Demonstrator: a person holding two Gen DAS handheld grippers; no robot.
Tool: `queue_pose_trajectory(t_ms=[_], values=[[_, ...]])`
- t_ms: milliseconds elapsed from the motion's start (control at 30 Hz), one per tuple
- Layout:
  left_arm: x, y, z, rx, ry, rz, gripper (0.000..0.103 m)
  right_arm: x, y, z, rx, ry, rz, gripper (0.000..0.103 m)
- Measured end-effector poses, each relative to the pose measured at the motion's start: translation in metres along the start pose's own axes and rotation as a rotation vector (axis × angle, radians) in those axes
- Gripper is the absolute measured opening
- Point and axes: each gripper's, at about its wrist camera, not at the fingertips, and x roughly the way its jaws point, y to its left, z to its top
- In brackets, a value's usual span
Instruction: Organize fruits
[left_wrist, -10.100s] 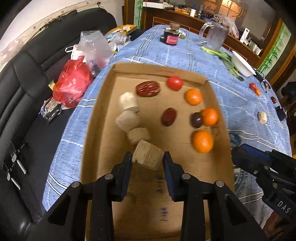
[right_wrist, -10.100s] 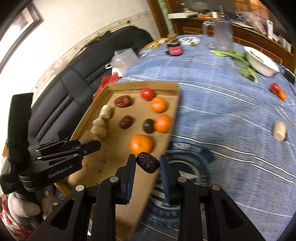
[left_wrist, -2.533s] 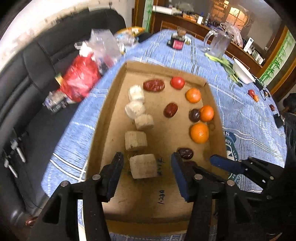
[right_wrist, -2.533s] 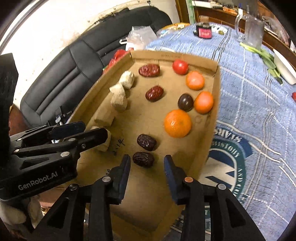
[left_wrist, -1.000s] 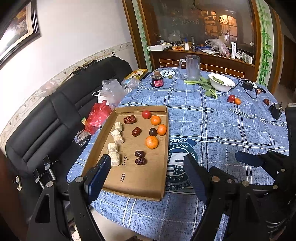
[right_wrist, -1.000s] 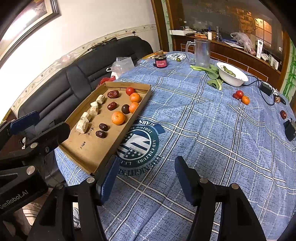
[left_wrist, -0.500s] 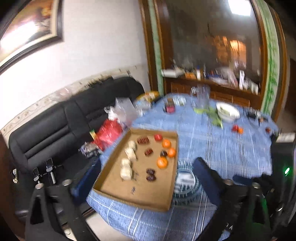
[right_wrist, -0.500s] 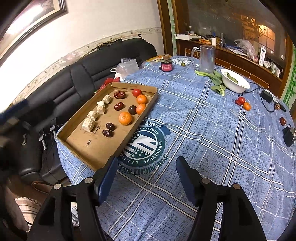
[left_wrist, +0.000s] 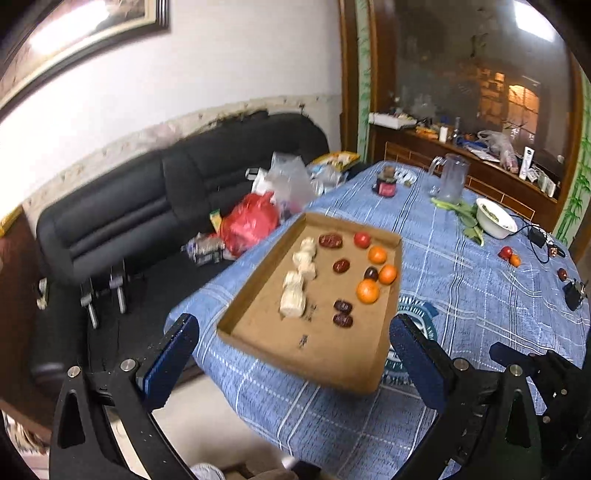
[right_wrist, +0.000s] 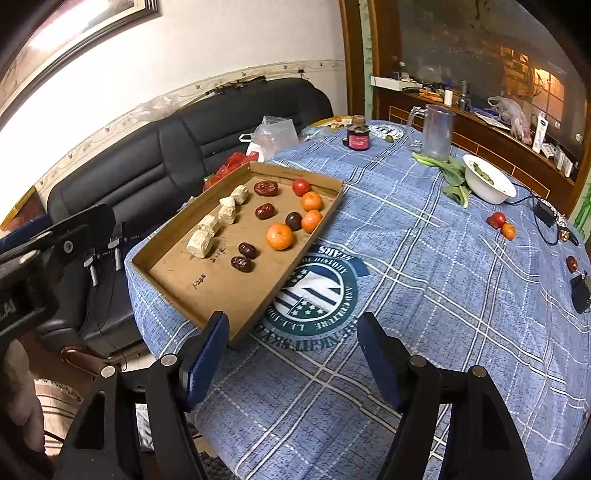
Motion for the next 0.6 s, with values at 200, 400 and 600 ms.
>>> queue_pose_trajectory(t_ms=[200,400,600], values=[[0.013,0.009,-0.011,0.005,0.068,0.016,0.103,0.012,0.012,0.001,-0.004,0.026,0.017,0.077],[0.028,0.019,-0.014,0.007,0.122,0.005,0.103,0.025,0.028,0.004,-0.030,0.047,0.031,0.077],[0.054,0.024,-0.015,0.003,0.208,-0.032,0.103,0.038,0.036,0.009,-0.028,0.068,0.039,0.079]])
